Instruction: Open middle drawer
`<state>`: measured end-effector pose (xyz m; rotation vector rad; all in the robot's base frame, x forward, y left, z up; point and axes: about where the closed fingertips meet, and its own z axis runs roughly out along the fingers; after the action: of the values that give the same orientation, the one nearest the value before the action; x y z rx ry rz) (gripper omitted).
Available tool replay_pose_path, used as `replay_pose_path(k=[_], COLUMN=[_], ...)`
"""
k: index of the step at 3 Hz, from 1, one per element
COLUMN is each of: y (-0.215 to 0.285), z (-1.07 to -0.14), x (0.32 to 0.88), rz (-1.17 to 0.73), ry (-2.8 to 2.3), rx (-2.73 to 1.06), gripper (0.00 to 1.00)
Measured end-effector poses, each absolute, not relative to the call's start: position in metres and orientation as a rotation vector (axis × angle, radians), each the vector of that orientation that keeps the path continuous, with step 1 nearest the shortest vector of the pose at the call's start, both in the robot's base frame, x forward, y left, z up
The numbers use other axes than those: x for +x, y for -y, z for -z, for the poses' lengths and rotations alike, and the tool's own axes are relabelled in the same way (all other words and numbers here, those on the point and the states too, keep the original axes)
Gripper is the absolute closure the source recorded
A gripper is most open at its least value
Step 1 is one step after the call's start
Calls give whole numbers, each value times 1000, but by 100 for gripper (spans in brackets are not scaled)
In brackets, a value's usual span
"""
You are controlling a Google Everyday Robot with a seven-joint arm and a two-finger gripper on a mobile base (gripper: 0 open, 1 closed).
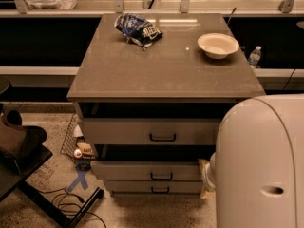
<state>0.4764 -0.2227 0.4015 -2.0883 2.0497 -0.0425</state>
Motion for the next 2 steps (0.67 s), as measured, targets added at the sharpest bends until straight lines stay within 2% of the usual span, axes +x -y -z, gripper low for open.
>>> replay_pose_path(k=[2], y=[231], z=[-411], x=[465], rz=[44], ry=[-2084], rx=[-2062], gripper=[87])
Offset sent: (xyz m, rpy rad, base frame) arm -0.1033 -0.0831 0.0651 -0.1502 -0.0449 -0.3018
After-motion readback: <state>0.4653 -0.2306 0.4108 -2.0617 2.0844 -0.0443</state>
